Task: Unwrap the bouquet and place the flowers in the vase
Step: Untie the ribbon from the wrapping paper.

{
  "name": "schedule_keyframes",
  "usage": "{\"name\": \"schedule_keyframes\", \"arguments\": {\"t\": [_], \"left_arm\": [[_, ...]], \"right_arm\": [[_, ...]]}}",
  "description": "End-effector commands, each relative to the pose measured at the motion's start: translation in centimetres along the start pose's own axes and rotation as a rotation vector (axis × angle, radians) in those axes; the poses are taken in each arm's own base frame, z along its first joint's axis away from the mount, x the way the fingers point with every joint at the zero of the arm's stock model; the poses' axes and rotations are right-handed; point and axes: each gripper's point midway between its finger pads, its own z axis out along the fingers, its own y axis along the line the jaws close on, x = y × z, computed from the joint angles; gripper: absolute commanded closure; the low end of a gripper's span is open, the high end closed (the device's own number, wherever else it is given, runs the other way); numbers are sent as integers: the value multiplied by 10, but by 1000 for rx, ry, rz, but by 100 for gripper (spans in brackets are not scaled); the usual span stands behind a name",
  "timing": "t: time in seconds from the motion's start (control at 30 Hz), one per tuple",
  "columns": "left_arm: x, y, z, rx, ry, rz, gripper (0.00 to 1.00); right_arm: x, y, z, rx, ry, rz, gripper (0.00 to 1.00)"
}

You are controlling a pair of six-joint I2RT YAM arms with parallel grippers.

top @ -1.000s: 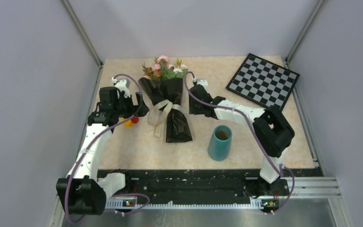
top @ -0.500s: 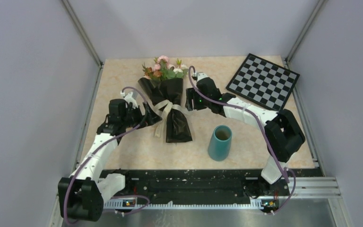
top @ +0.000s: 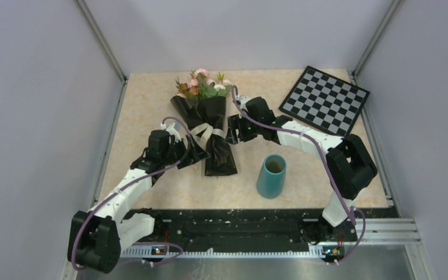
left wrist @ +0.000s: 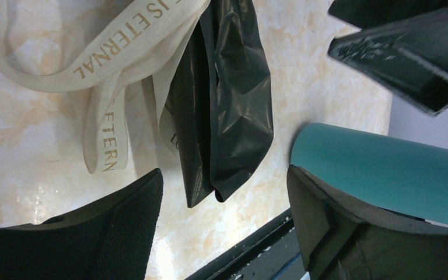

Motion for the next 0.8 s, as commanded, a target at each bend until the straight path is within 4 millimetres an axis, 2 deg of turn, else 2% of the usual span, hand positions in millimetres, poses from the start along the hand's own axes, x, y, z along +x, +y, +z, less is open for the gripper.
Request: {"name": "schedule_keyframes", "arguments": {"t": [0.0,0.17,0.3,0.47,0.6,0.67,0.77], "left_arm": [[-9,-2,7,13,-46,-33,20],[-9,-4,10,31,-49,-58,23],[-9,-4,12,34,-53,-67,24],[-6,-1,17,33,-31,-88,25],[-11,-4,23,43,-35,-82,27],[-11,-4,26,43,-32,-84,28],[-12,-4,30,45,-28,-85,29]], "right_arm": [[23,14,5,-58,66,1,35],[46,16,18,-41,129,-31,36],[50,17,25,-51,140,-26,37],[55,9,32,-16,145,-14,46],[57,11,35,-34,145,-11,48],[59,14,37,-53,154,-9,53],[58,8,38,-19,143,-3,72]]}}
